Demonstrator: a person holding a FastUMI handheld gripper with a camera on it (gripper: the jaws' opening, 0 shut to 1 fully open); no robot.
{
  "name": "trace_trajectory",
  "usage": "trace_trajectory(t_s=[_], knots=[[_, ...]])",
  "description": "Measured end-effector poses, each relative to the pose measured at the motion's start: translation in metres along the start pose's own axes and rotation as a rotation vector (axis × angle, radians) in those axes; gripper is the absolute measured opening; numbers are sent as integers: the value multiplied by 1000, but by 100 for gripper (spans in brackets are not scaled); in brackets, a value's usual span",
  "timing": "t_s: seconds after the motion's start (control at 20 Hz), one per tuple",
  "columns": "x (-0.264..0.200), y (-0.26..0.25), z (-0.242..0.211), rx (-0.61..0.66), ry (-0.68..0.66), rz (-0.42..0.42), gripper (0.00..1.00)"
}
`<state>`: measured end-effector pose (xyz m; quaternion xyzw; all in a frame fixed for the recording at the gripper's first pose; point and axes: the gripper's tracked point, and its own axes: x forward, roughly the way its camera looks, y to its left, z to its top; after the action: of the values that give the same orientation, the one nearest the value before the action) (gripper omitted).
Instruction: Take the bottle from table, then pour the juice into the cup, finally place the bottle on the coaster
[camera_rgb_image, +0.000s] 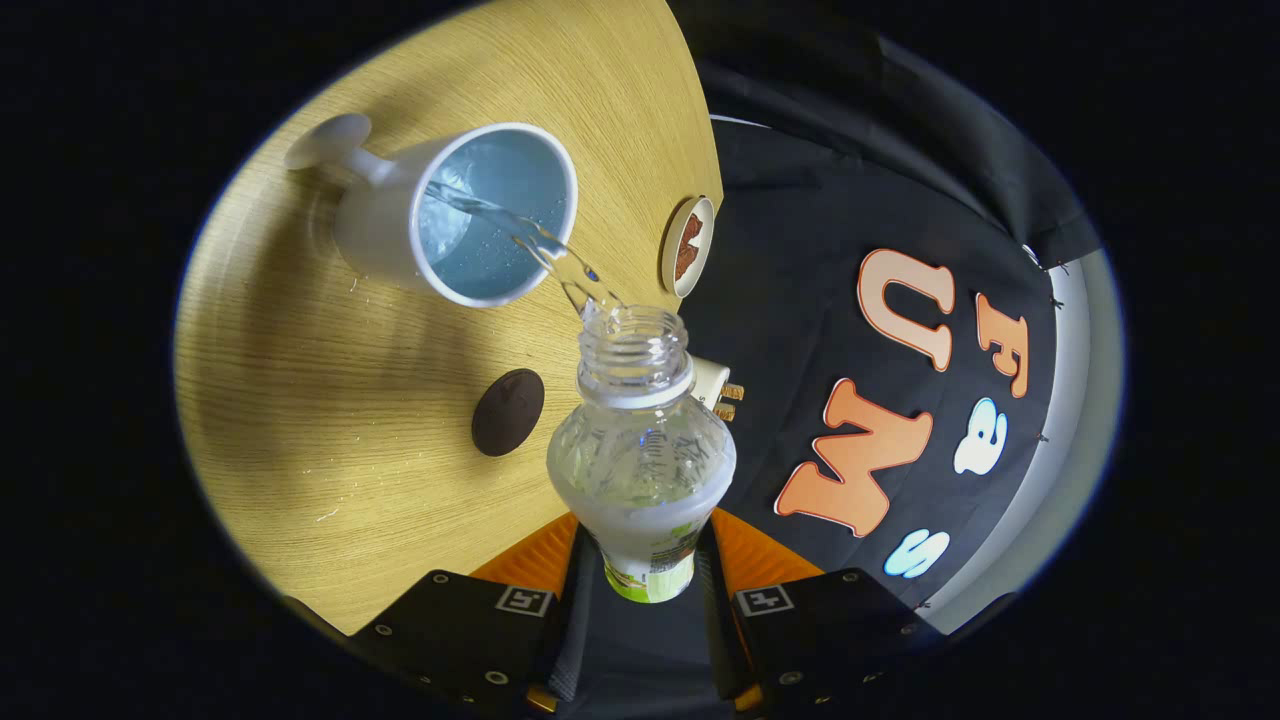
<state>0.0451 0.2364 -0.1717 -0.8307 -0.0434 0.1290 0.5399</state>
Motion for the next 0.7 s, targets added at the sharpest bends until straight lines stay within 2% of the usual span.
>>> trace_trajectory(t_s=[0.7], knots=[[-2, -16, -1, -53, -7, -21, 52]])
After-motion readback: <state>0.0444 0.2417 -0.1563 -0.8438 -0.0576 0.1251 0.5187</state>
